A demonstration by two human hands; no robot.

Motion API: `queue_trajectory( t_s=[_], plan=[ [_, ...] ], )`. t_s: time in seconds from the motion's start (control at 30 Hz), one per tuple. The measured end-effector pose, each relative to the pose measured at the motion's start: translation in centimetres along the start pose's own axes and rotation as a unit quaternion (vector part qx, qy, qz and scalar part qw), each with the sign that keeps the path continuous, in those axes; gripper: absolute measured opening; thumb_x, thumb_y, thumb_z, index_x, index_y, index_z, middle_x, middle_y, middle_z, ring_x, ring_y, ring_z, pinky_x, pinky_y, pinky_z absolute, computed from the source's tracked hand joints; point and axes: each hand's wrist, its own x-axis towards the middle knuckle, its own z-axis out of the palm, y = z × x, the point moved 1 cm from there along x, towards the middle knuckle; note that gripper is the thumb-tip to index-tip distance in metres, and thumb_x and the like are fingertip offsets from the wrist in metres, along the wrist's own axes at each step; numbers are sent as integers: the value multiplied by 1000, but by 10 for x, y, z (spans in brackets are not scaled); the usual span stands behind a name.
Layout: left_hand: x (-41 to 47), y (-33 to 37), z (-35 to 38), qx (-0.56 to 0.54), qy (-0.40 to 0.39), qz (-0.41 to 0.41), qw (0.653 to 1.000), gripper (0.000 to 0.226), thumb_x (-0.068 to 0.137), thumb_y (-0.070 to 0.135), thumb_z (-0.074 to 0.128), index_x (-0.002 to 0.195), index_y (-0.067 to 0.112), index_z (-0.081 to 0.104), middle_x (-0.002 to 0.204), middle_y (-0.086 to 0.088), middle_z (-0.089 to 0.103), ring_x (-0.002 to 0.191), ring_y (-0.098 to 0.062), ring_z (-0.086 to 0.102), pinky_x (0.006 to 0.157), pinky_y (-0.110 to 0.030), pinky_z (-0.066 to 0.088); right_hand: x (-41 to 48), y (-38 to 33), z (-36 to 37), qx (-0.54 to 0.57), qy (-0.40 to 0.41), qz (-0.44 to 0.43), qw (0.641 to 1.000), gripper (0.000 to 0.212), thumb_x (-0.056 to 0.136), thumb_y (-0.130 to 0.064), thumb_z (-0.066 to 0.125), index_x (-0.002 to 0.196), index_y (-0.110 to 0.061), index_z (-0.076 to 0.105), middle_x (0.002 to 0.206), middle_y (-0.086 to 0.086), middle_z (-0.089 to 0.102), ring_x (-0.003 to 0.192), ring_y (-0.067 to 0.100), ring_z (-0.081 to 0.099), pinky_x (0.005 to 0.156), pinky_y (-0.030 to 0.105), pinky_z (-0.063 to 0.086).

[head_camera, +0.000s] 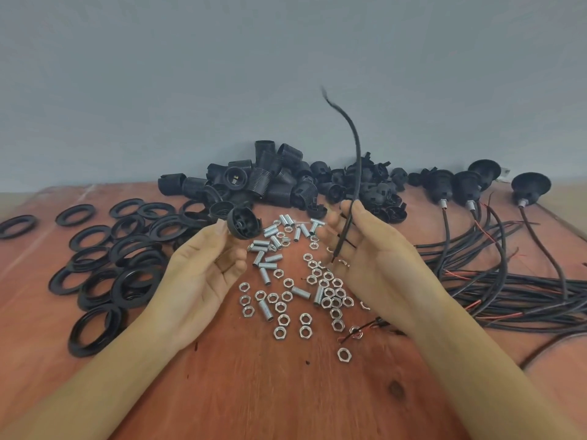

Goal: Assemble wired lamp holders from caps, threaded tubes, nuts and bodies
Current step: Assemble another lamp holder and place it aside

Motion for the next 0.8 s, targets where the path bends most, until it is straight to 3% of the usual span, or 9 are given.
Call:
queue_trajectory(
  t_s=[0.1, 0.2, 0.43, 0.6, 0.8],
  plan=[
    [-2, -3, 2, 24, -23, -3, 999, 19, 91, 25, 56, 90, 18, 74, 78, 3, 60, 68, -7, 57, 63, -19, 53, -2, 5, 5, -89, 20, -60, 994, 24, 86, -35, 59, 77, -13, 58, 68, 2, 53, 66, 13, 48, 67, 26, 45],
    [-3, -6, 3, 61, -26, -9, 998, 20, 84, 19, 61, 96, 11, 75, 80, -4, 66, 69, -10, 63, 63, -20, 55, -2, 7, 7, -83, 33, -87, 992, 26, 83, -33, 60, 66, -13, 56, 60, -1, 53, 58, 11, 48, 67, 26, 44],
    [-8, -9, 10, 114, -56, -8, 992, 19, 71, 11, 70, 89, 11, 77, 83, -13, 73, 71, -16, 69, 65, -21, 57, -4, 10, 7, -173, 60, -183, 966, 36, 80, -36, 60, 86, -1, 64, 67, 1, 67, 63, 14, 61, 62, 23, 50],
    [-8, -9, 9, 109, -38, -4, 993, 25, 71, 10, 69, 94, 1, 71, 84, -14, 73, 71, -16, 70, 64, -21, 56, -7, 11, 11, -194, 40, -232, 952, 27, 85, -30, 58, 89, -5, 66, 68, 0, 69, 62, 11, 64, 62, 20, 51],
    [-10, -8, 12, 113, -45, -12, 993, 18, 68, 16, 72, 84, 9, 77, 79, -13, 73, 69, -14, 69, 64, -20, 56, -10, 17, 15, -225, 6, -240, 944, 17, 89, -23, 57, 90, -8, 66, 71, 1, 72, 65, 8, 67, 62, 15, 50]
  ],
)
